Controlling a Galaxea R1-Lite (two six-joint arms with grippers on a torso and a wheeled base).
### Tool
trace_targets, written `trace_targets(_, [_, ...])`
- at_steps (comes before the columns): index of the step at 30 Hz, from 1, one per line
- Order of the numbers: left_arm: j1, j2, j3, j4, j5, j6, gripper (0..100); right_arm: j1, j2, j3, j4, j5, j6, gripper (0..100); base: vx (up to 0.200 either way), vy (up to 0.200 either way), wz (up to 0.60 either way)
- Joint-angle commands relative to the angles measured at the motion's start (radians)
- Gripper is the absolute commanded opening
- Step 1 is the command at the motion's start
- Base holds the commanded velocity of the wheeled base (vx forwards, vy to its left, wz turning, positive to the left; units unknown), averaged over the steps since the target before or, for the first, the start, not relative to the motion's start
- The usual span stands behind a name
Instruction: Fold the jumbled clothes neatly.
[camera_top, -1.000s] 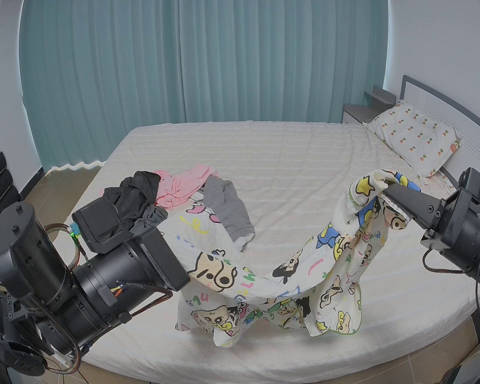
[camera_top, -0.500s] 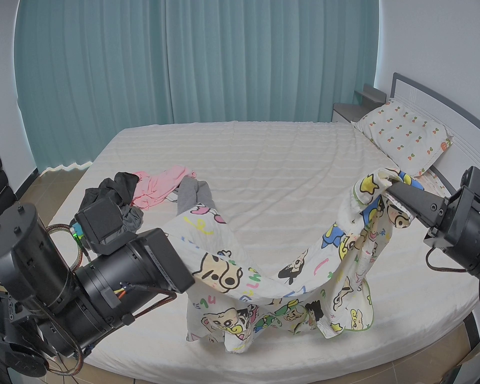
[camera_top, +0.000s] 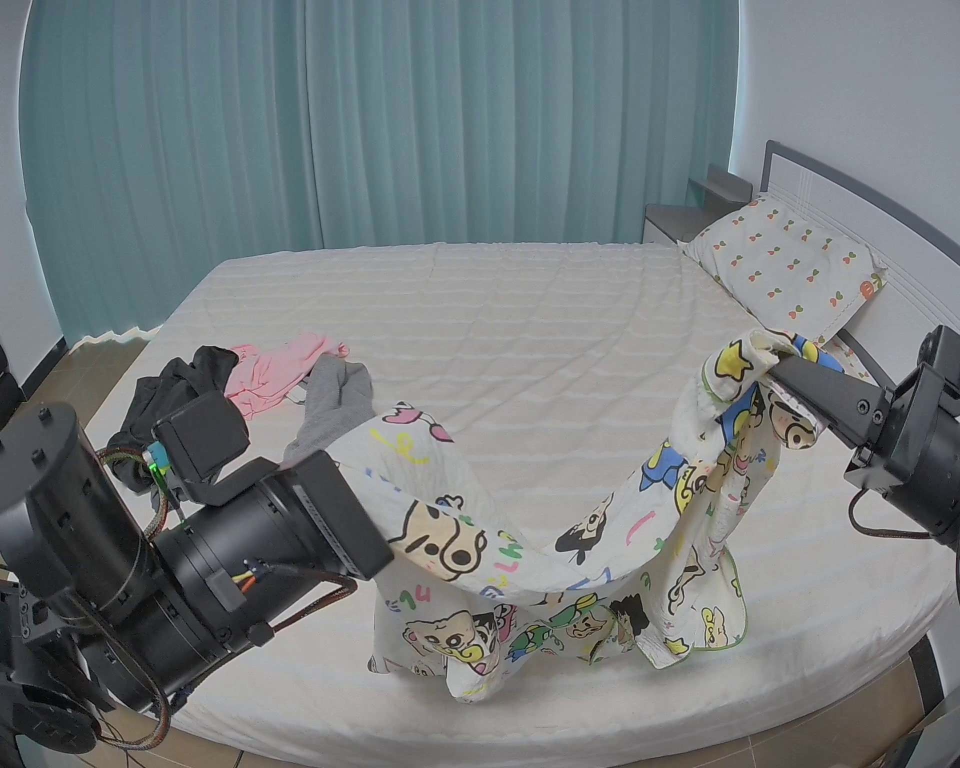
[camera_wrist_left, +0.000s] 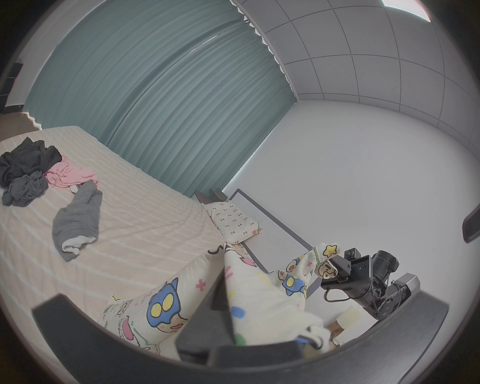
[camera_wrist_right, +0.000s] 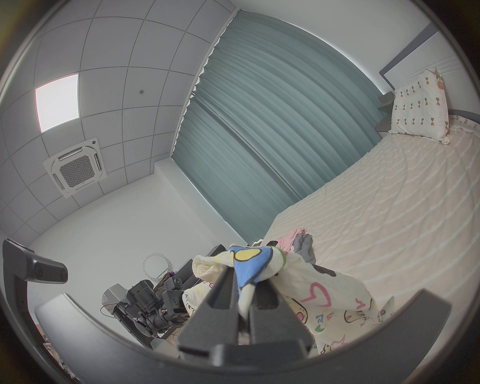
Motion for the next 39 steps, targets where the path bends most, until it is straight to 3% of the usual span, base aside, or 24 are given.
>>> trace_targets(1, [0.0,0.001,0.004,-0.001,0.002,0.0,0,-0.004,-0.001,0.004,0.0,0.0,0.0,0,0.0,-0.2,0.0])
trace_targets(9, [-0.001,-0.004,0.012,-0.001,0.042,0.0,0,-0.011,-0.008,0.013,0.0,0.0,0.0,0,0.0,-0.05,0.0])
trace_targets(22, [0.0,-0.029,0.053,0.007,0.042,0.0,0,-0.008,-0.047,0.033,0.0,0.003,-0.001,0,-0.2,0.0,0.0])
trace_targets(27, [-0.001,-0.055,0.061,0.01,0.042,0.0,0,-0.007,-0.108,0.062,0.0,0.071,-0.008,0,-0.2,0.0,0.0])
trace_targets(39, [0.0,-0.131,0.09,0.015,0.041,0.016,0,-0.014,-0.157,0.062,-0.002,0.097,-0.006,0,-0.15,0.0,0.0])
